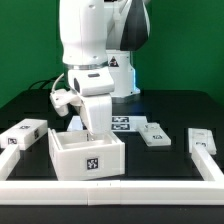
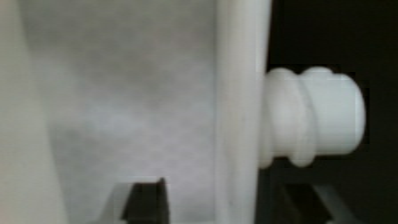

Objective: Assemble cabinet

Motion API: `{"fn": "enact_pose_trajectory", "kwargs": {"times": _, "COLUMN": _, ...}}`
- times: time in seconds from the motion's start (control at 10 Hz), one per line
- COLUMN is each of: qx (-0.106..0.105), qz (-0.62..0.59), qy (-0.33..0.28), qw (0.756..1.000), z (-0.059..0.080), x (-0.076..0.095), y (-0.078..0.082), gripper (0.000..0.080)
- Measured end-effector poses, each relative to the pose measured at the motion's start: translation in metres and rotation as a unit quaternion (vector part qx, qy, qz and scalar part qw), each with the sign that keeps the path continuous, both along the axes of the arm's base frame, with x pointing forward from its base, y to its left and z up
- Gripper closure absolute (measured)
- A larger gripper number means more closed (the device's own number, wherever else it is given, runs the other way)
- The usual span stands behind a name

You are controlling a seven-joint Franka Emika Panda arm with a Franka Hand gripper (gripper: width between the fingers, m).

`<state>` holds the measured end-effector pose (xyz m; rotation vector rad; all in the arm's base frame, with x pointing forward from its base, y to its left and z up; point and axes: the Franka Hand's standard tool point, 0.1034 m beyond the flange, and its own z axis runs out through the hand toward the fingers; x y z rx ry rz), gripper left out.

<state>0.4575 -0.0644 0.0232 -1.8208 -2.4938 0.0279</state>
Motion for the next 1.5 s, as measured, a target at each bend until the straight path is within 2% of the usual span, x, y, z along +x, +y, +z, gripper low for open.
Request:
{"fn": "enact_pose_trajectory", "kwargs": {"times": 0.1, "qx": 0.0, "qz": 0.0, "qy": 0.0, "qw": 1.0, "z": 0.0, "x": 0.0, "y": 0.0, "gripper": 0.0622}}
{"fn": "enact_pose_trajectory", "kwargs": {"times": 0.2, "qx": 0.0, "qz": 0.0, "qy": 0.0, "qw": 1.0, "z": 0.0, "x": 0.0, "y": 0.0, "gripper": 0.0757}}
{"fn": "enact_pose_trajectory", "kwargs": {"times": 0.8, "qx": 0.0, "qz": -0.001, "qy": -0.001, "qw": 1.0, "z": 0.0, "x": 0.0, "y": -0.001, "gripper": 0.0764}}
{"fn": "enact_pose_trajectory", "kwargs": {"times": 0.9, "qx": -0.001, "qz": -0.028, "qy": -0.002, "qw": 1.0, "z": 0.0, "x": 0.001, "y": 0.006, "gripper": 0.0764}}
{"fn": "enact_pose_trajectory", "kwargs": {"times": 1.0, "qx": -0.001, "qz": -0.05, "qy": -0.004, "qw": 0.999, "z": 0.0, "x": 0.003, "y": 0.028, "gripper": 0.0764}}
{"fn": "enact_pose_trajectory", "kwargs": {"times": 1.2, "qx": 0.005, "qz": -0.059, "qy": -0.007, "qw": 0.998, "z": 0.0, "x": 0.009, "y": 0.061, "gripper": 0.0764}}
{"fn": "enact_pose_trajectory", "kwargs": {"times": 1.5, "qx": 0.015, "qz": -0.062, "qy": -0.015, "qw": 0.998, "z": 0.0, "x": 0.027, "y": 0.096, "gripper": 0.0764}}
